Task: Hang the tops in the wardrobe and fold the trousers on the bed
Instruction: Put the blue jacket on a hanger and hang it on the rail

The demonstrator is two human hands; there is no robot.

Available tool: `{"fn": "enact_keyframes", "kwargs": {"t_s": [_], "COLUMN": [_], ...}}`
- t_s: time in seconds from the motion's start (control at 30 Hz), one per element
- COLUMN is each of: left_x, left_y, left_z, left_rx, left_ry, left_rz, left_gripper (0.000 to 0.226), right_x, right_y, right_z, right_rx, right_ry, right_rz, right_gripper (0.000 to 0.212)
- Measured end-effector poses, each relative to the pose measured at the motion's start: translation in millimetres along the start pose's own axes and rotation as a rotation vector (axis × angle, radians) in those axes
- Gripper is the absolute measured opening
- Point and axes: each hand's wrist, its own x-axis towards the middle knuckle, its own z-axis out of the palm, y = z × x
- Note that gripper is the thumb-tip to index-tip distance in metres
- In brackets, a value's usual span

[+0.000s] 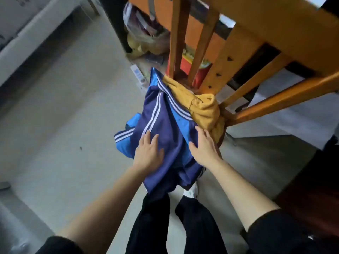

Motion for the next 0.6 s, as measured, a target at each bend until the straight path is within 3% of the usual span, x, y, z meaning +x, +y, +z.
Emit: {"fn": "enact_keyframes", "kwargs": {"t_s": [0.17, 0.23, 0.33, 0.4, 0.47, 0.53, 0.6], "left_x": [41, 44, 45, 43, 44, 51, 60], "left_y": [-48, -65, -79, -81, -73, -57, -41], "left_z": [41, 52, 47, 41, 31, 17, 5], "left_rx": [0.064, 0.037, -0.056, -0.229, -0.567, -0.842, -0.969], "left_ry": [-0.272, -0.349, -0.383, -0.265, -0.162, -0.165, -0.193], "left_rz": [-0.055, -0.082, -0.183, -0.255, -0.346, -0.391, -0.393], "left_gripper": [0.052, 0.038, 0.037, 0.045, 0.054, 0.049, 0.038], "right_x": [63, 70, 61, 44, 29, 17, 9], "right_y": [8, 12, 8, 2, -9, -18, -26], "right_z": [36, 50, 68, 79, 86, 91, 92], "right_rx": [0.010, 0.099, 0.140, 0.052, 0.018, 0.036, 0.100], "right_ry": [0.169, 0.137, -0.026, -0.077, -0.114, -0.166, -0.209], "right_rz": [0.104, 0.161, 0.132, 0.034, -0.033, -0.052, -0.056], "right_gripper": [0.082, 0.084, 0.071, 0.062, 0.057, 0.049, 0.037]}}
